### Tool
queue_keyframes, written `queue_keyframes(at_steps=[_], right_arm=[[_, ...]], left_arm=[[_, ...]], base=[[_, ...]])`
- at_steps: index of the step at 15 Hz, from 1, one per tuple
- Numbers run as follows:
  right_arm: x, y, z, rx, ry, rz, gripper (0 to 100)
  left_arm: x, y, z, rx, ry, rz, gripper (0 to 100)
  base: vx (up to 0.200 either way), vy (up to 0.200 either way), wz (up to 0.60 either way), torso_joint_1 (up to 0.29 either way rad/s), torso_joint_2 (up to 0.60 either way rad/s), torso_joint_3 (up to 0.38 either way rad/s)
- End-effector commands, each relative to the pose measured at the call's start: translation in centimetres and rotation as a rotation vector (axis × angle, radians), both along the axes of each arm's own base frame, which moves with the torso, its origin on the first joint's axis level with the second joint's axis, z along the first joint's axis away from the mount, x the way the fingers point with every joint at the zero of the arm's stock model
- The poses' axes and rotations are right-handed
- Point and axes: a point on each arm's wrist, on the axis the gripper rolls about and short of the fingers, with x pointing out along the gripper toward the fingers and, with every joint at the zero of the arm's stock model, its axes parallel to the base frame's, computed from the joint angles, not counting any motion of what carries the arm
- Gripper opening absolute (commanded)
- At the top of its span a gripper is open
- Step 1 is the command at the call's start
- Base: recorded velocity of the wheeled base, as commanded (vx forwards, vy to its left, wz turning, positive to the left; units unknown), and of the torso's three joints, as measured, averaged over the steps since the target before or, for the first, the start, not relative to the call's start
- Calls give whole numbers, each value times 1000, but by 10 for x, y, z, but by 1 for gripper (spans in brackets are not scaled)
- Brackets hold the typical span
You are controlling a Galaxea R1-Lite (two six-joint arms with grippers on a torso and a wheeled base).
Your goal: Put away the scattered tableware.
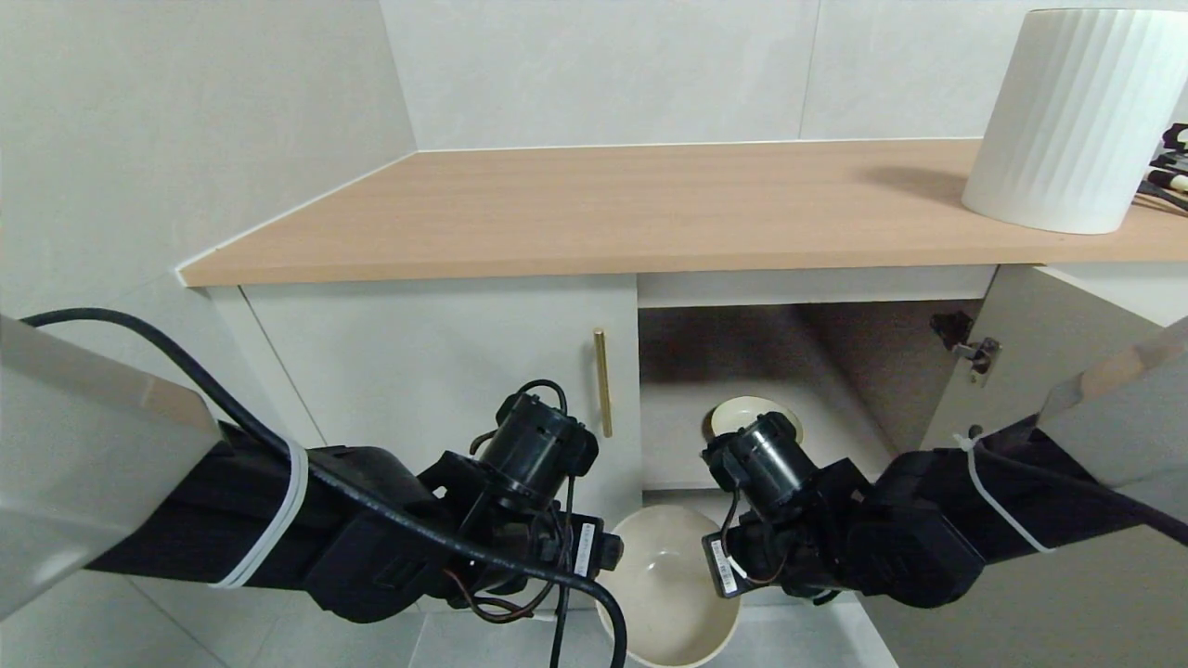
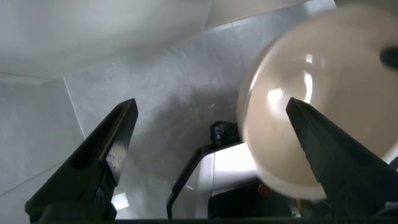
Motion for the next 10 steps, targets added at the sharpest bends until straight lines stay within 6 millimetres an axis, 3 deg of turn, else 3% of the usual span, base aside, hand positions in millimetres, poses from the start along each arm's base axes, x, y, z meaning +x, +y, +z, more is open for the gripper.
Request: queue_keyframes(at_steps=[1, 4, 10], right_arm=[[24, -14, -11, -16, 5, -82, 0], [58, -46, -5, 45, -11, -238, 0], [104, -69, -8, 245, -102, -458, 0]], left_arm=[[0, 0, 1, -4, -3, 1, 100], [-1, 1, 4, -8, -8, 1, 100], [-1, 1, 6, -12, -13, 2, 100]], base=[[0, 0, 0, 0, 0, 0], [0, 0, 0, 0, 0, 0], [0, 0, 0, 0, 0, 0]])
